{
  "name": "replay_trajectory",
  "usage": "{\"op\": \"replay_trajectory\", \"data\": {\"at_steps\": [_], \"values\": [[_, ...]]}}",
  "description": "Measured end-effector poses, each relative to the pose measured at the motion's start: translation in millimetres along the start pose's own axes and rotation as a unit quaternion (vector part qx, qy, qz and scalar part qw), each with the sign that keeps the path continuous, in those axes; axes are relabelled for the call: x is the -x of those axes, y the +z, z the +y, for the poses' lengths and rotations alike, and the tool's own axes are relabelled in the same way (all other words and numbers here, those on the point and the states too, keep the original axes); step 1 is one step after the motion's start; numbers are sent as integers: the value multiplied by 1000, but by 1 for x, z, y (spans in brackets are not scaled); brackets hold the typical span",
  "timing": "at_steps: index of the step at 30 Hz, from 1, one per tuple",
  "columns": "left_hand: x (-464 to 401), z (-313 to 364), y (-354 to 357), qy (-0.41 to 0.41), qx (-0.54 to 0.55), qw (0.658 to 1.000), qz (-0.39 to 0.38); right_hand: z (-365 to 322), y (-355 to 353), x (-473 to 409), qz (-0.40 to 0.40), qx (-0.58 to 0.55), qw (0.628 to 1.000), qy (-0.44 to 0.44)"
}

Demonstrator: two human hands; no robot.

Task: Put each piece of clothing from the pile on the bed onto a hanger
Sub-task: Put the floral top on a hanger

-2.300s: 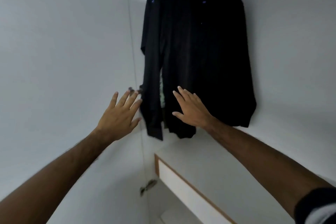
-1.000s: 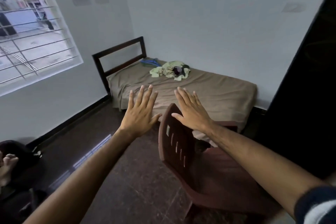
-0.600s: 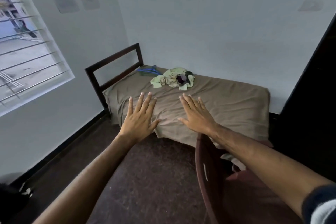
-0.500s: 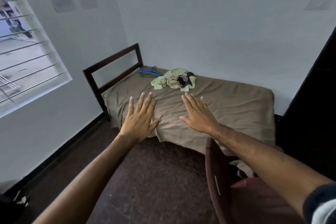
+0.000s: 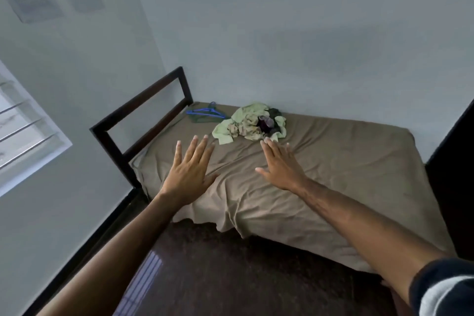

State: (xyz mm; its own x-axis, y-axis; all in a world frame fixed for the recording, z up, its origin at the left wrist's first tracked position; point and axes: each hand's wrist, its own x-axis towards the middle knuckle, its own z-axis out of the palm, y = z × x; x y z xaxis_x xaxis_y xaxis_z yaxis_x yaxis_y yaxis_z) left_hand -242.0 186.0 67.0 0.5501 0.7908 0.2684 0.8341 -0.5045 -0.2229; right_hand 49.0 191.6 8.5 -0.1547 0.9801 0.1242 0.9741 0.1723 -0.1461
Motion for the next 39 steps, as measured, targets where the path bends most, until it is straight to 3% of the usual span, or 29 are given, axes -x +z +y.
{"op": "replay_trajectory", "data": {"at_steps": [8,17,22,28,39], "values": [[-144,-110,112,68,56,996,1,13,48,-145,-20,6,997,76],[-322,-222,214,170,64,981,-70,10,80,-290,-41,-50,980,190],[-421,-231,277,225,45,969,-95,40,108,-359,-48,-80,965,246],[-535,-225,348,256,41,951,-166,107,147,-449,-64,-209,928,303],[-697,-207,507,316,4,910,-270,197,278,-564,-45,-329,858,391]]}}
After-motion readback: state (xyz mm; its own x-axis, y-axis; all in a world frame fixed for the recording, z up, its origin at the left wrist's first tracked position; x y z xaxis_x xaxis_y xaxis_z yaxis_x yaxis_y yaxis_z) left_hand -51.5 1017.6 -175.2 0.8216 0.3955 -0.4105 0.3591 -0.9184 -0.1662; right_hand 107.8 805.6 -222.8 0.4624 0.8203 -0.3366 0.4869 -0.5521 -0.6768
